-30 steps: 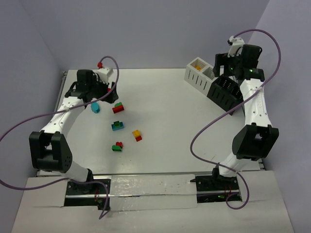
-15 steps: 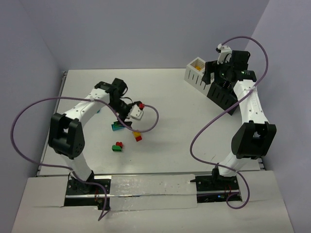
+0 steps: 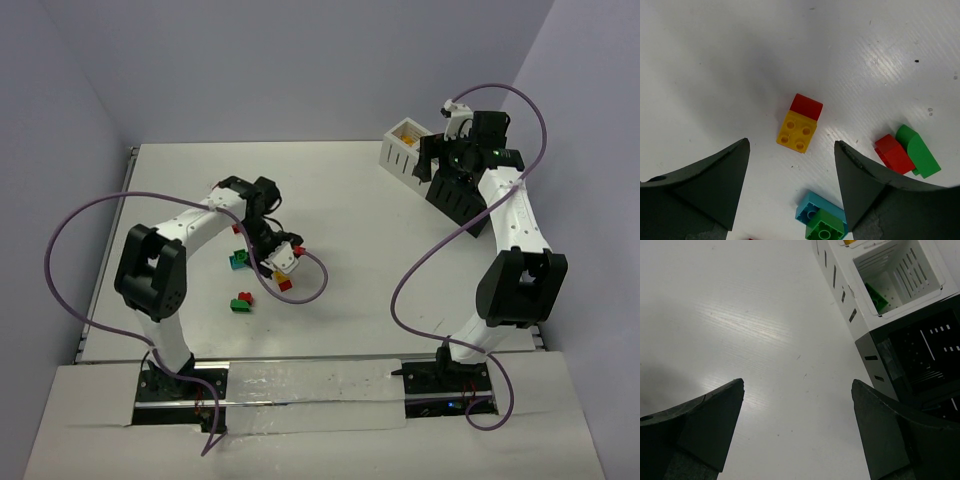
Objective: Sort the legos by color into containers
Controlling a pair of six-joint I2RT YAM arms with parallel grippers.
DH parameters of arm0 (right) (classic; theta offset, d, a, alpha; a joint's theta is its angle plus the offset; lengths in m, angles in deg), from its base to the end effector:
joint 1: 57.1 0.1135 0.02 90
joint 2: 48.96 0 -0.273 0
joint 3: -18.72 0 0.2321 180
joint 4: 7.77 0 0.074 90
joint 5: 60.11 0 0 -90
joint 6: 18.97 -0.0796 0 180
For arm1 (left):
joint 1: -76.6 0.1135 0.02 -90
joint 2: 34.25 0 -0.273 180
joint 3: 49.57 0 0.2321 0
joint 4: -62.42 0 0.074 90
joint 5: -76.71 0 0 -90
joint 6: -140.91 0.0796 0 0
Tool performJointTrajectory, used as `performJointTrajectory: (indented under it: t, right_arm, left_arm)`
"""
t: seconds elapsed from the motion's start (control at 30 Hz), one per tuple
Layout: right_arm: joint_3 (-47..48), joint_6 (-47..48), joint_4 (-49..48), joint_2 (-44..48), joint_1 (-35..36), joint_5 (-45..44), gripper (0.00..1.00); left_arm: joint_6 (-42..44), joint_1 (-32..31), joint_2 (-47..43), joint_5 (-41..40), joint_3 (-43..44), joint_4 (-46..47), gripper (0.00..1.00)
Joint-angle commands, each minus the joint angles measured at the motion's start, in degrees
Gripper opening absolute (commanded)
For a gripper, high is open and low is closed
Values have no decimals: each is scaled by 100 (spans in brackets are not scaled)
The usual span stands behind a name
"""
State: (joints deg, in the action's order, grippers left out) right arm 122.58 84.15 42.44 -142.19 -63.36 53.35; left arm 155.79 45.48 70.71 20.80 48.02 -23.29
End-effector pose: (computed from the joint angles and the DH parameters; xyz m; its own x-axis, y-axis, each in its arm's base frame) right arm 0.3780 -0.0096 0.3352 -0.5703 -0.1469 -0.8082 -0.3434 0.9364 0.0721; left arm 0.2450 -0.2000 0.2078 0.6083 0.5677 -0.5547 0.7229 -0.6848 0.0918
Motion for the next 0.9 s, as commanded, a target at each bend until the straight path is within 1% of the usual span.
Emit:
performJointTrajectory:
  t: [0.0, 0.2, 0.3, 0.47, 0.63, 0.8, 0.87]
  right_arm:
    - [79, 6, -5, 217, -24, -1, 95]
    - [86, 31, 20, 184, -24, -35, 95]
    - [86, 46, 29, 169, -15, -52, 96]
    - [138, 85, 90, 112, -15, -88, 96]
    - [138, 92, 114, 121, -22, -96, 96]
    - [129, 68, 86, 99, -15, -88, 96]
    - [129, 64, 81, 90, -15, -83, 96]
  left_arm:
    - [357, -98, 122, -215, -35, 191, 78]
    - [322, -191, 207, -410, -183, 687, 72]
    - [366, -236, 244, -468, -205, 717, 72]
    - [537, -319, 213, -635, -538, 972, 70]
    - [597, -351, 292, -675, -540, 972, 67]
    - [608, -355, 327, -710, -530, 1003, 57]
    - [656, -355, 332, -754, -582, 1046, 56]
